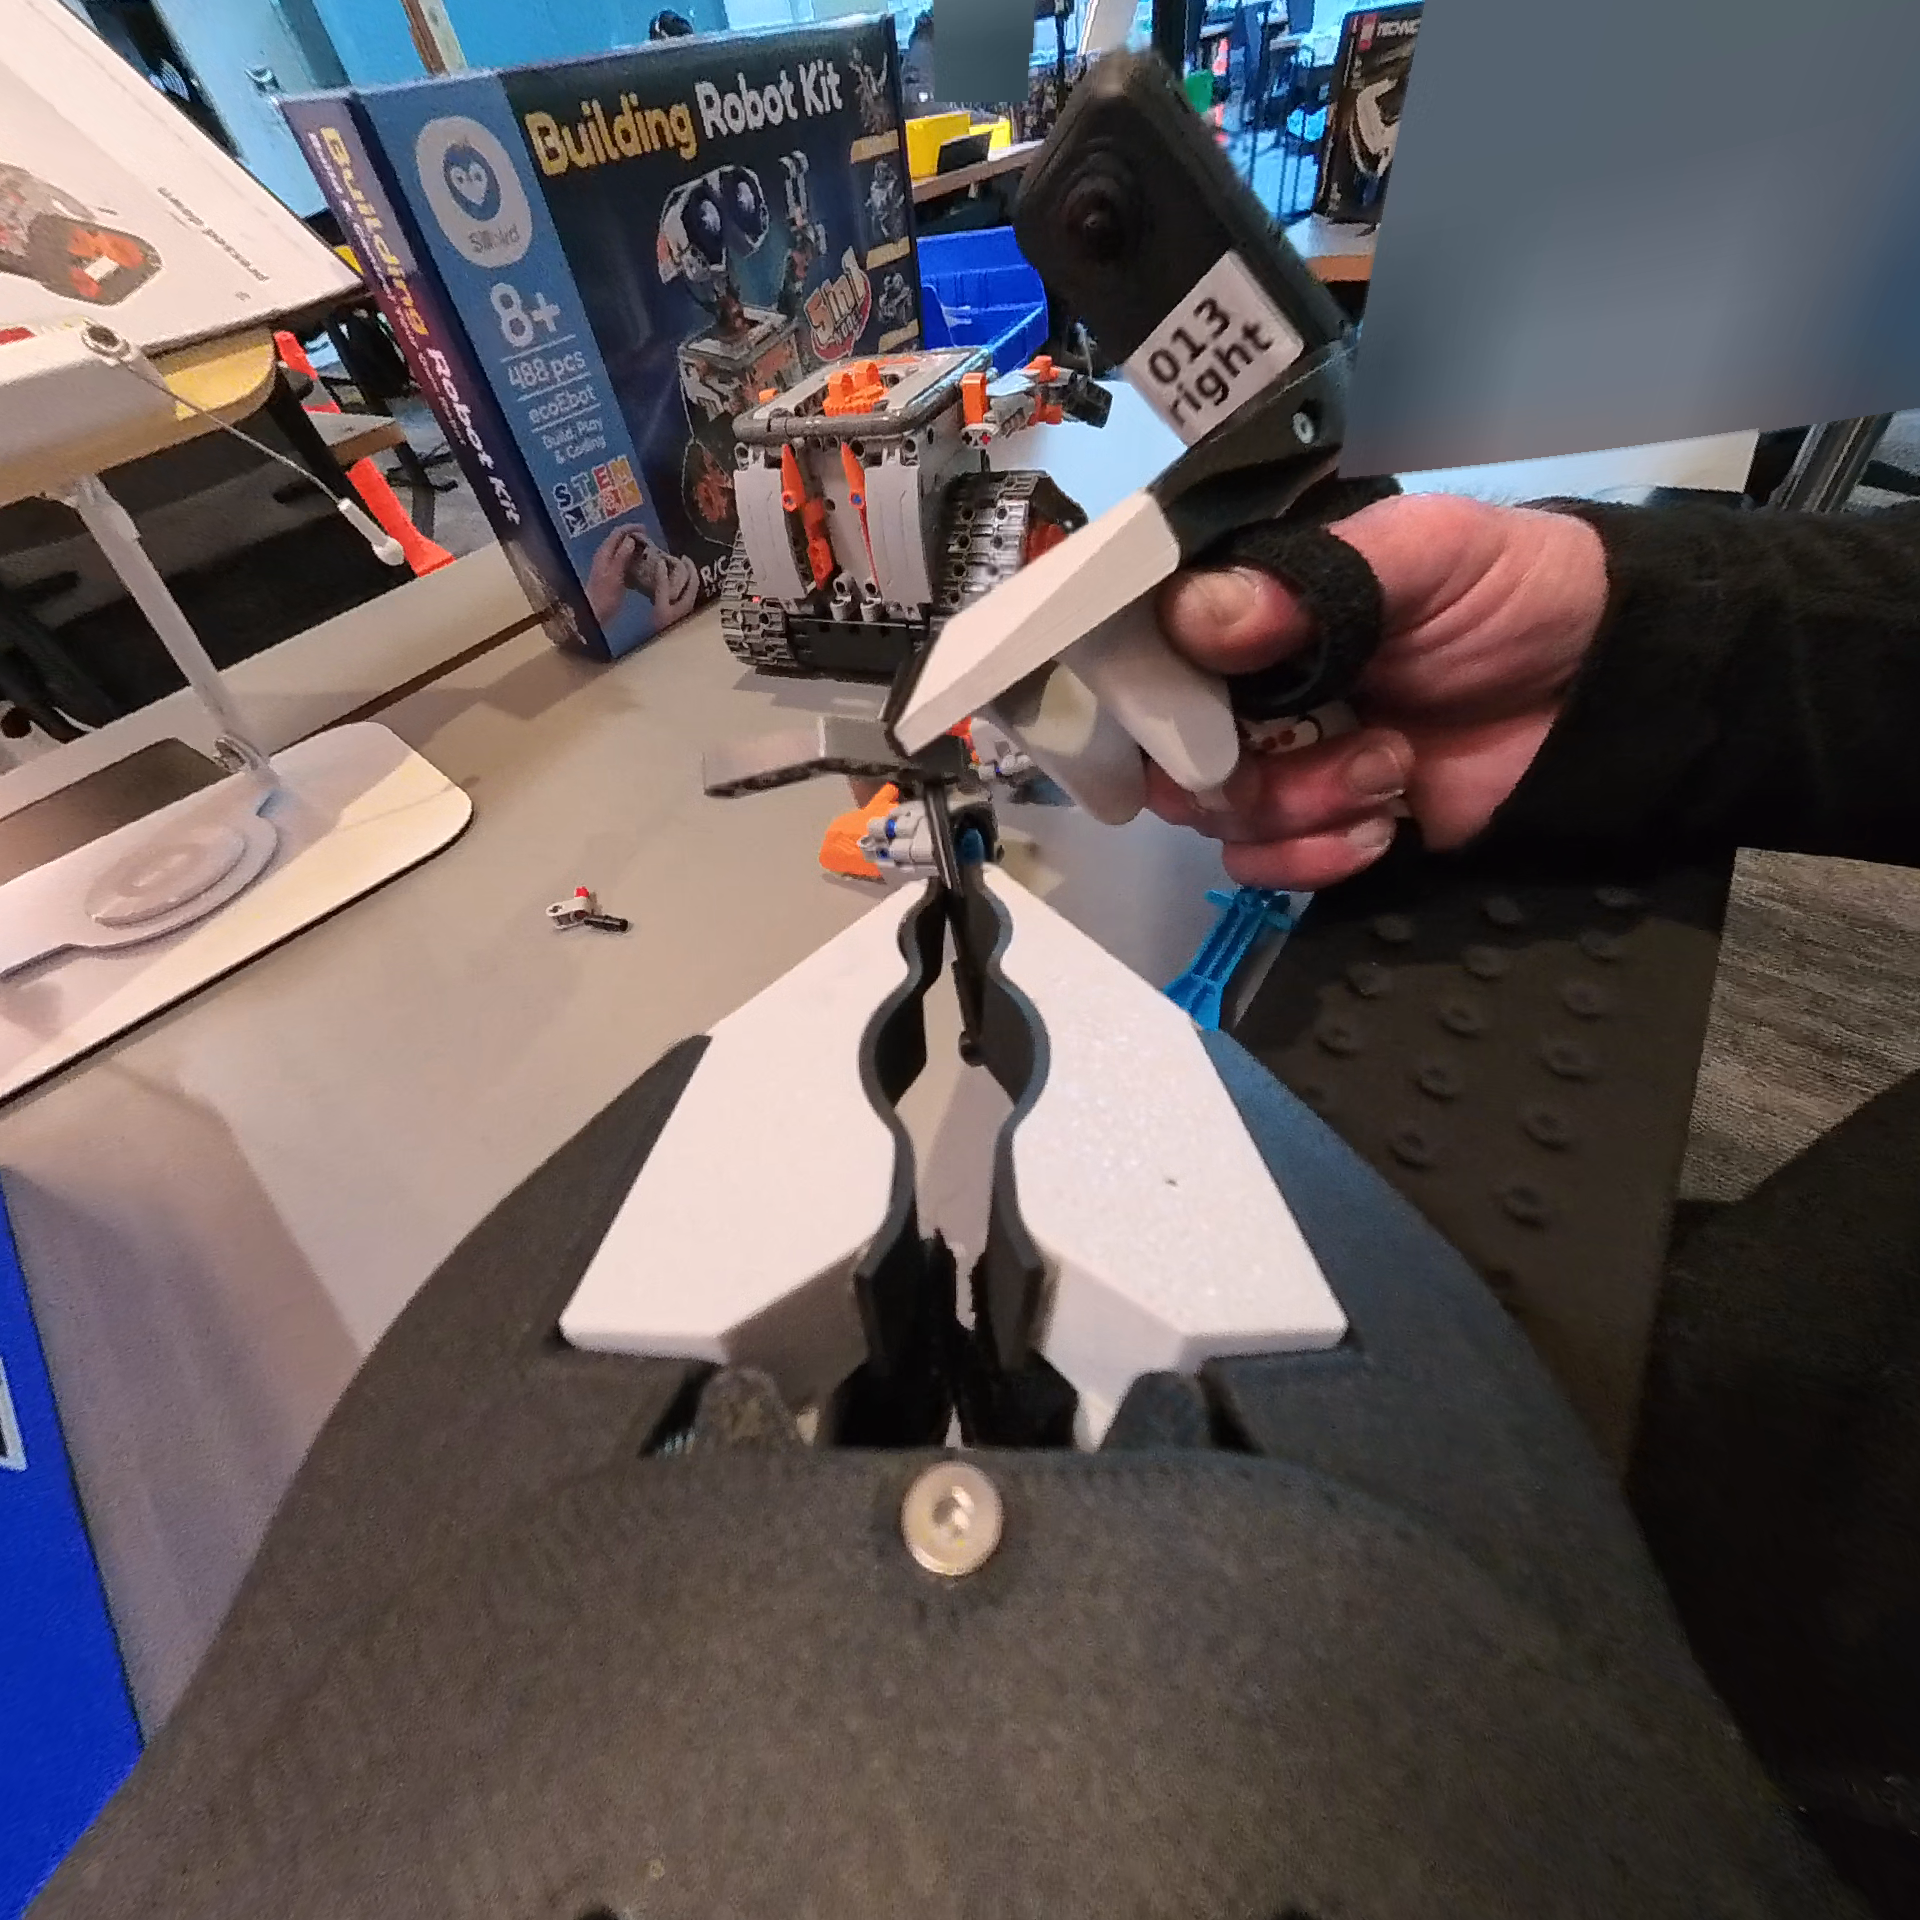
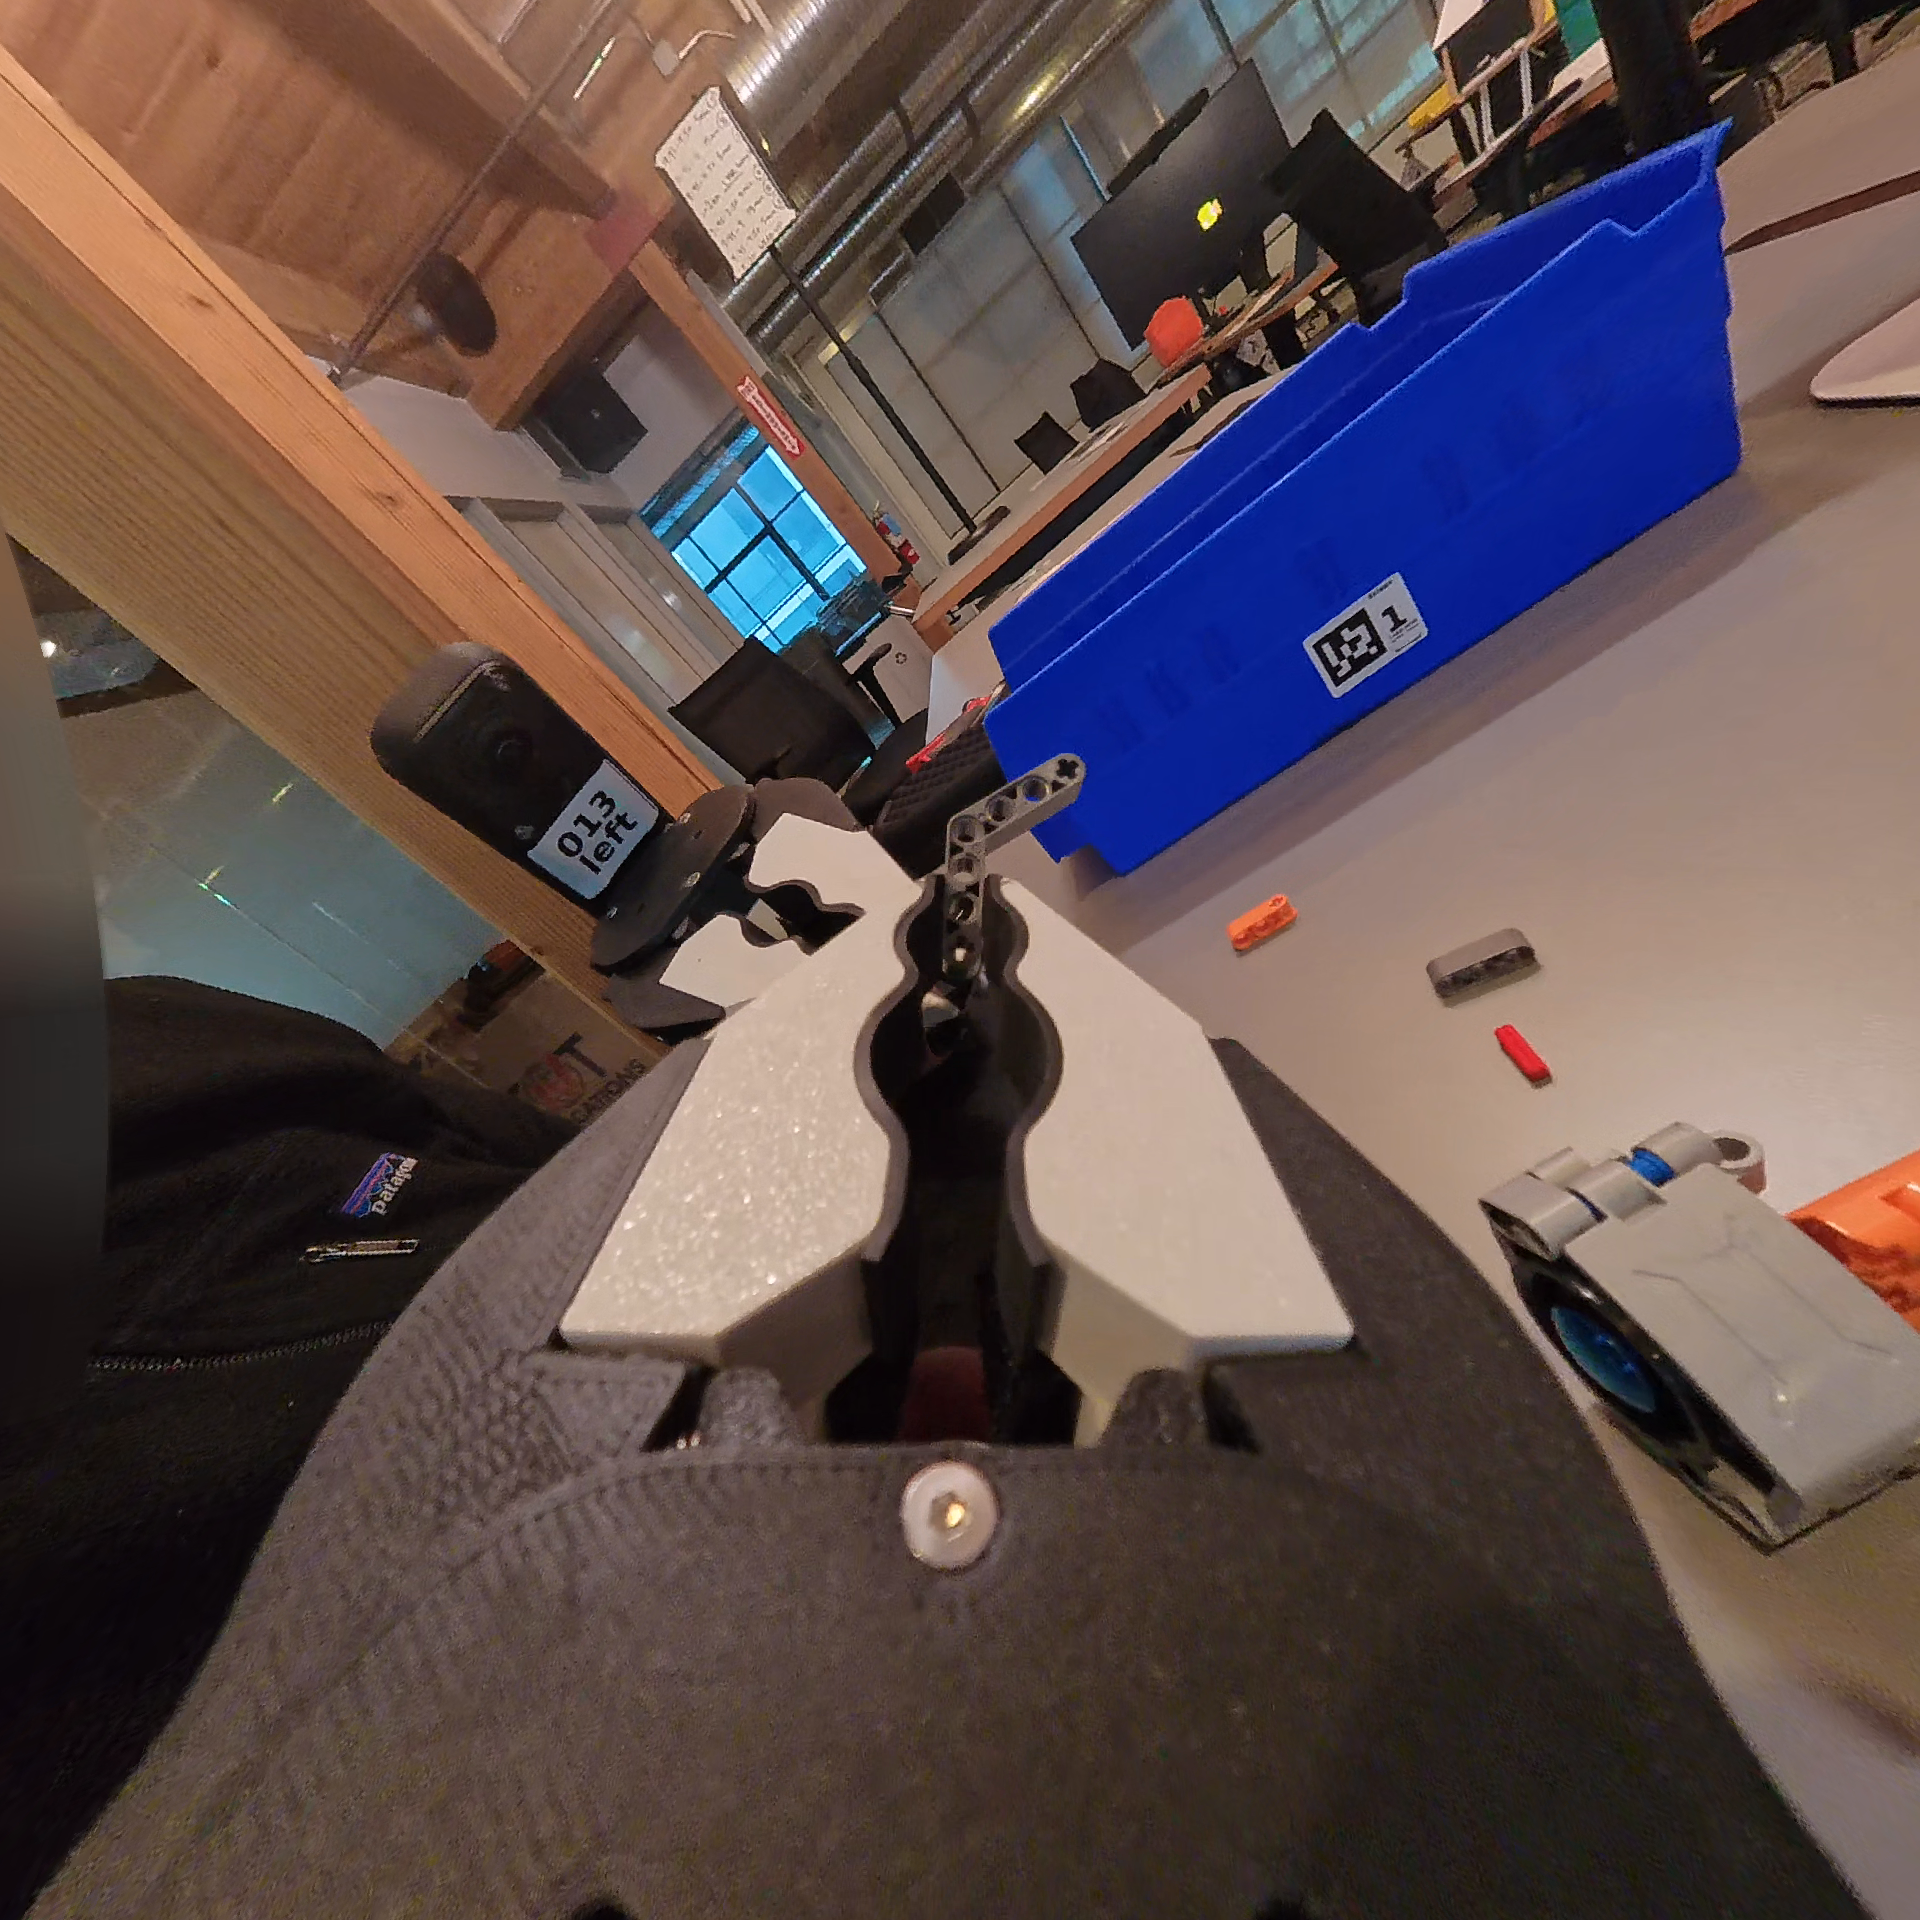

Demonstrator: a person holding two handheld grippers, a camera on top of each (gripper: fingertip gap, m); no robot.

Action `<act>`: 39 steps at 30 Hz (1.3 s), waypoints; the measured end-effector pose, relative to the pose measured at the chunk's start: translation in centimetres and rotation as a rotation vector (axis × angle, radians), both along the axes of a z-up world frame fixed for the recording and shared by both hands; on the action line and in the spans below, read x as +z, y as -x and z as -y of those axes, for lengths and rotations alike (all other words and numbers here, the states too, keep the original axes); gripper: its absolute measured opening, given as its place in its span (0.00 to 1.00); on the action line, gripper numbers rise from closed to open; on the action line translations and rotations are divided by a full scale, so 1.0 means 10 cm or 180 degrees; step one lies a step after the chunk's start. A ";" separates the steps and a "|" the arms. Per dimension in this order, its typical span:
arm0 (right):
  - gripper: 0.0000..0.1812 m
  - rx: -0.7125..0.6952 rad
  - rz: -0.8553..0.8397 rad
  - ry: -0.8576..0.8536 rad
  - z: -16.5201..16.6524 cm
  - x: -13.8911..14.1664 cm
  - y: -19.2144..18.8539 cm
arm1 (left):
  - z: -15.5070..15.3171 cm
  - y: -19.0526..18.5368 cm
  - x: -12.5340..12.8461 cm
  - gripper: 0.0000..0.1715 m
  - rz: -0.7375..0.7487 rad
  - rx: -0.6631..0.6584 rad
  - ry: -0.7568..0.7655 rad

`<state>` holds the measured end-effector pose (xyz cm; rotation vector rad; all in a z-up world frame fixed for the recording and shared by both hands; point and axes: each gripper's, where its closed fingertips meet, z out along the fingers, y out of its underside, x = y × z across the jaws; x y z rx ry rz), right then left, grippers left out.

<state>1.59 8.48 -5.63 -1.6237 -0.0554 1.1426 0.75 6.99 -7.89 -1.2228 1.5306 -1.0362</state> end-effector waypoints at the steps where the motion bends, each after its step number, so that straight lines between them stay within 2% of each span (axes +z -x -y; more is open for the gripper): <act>1: 0.02 -0.0010 -0.0028 0.0014 -0.01 -0.01 -0.01 | 0.00 0.01 0.02 0.00 0.0034 0.0006 -0.0009; 12: 0.02 0.0061 -0.0198 0.0106 -0.02 -0.03 -0.02 | 0.02 -0.01 -0.03 0.00 -0.0030 0.0019 -0.0152; 20: 0.02 0.0074 -0.0203 0.0230 -0.03 -0.08 -0.03 | 0.01 -0.03 -0.06 0.00 -0.0086 0.0147 -0.0502; 27: 0.02 0.0103 -0.0019 0.0262 -0.02 -0.12 -0.01 | 0.02 -0.03 -0.13 0.00 -0.0185 0.0162 -0.0599; 34: 0.02 0.0098 0.0203 0.0417 -0.04 -0.23 -0.01 | 0.01 -0.03 -0.23 0.00 -0.0364 0.0372 -0.1202; 39: 0.02 0.0118 0.0147 0.0399 -0.04 -0.21 -0.01 | -0.01 -0.02 -0.18 0.00 -0.0289 0.0373 -0.1043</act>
